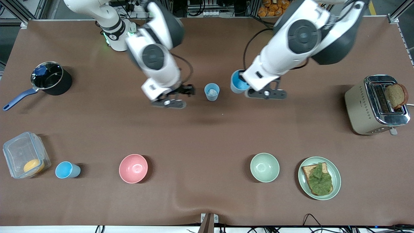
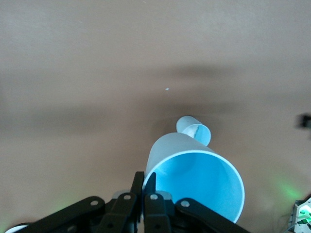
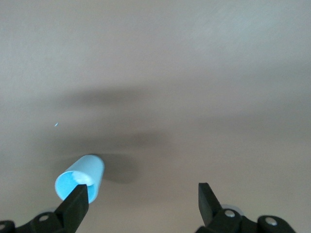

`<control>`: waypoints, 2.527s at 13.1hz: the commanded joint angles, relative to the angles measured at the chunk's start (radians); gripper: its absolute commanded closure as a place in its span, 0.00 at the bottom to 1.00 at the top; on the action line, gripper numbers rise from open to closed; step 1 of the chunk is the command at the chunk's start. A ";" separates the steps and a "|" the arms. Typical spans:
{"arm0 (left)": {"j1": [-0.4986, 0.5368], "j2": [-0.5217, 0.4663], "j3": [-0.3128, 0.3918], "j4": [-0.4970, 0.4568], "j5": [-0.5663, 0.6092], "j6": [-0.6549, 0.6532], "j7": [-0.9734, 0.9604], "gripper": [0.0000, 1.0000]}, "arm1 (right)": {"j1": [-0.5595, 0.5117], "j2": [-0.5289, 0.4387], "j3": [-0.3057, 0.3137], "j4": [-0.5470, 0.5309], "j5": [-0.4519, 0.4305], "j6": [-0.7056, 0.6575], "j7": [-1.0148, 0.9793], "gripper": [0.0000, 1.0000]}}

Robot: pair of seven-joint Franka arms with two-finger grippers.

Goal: Stack blue cups with both arms
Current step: 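Lower the left gripper's cup into the center cup while the right gripper withdraws, then open the left gripper and lift it off the stacked cups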

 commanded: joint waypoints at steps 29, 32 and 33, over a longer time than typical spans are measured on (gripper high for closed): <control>-0.244 0.188 0.007 -0.285 0.173 0.473 -0.030 1.00 | -0.608 -0.242 0.017 0.087 -0.146 -0.221 -0.699 0.00; -0.241 0.187 0.008 -0.264 0.240 0.476 -0.033 0.00 | -0.617 -0.221 0.017 0.099 -0.137 -0.208 -0.746 0.00; -0.235 0.184 0.008 -0.253 0.239 0.476 -0.038 0.00 | -0.618 -0.219 0.017 0.100 -0.131 -0.205 -0.774 0.00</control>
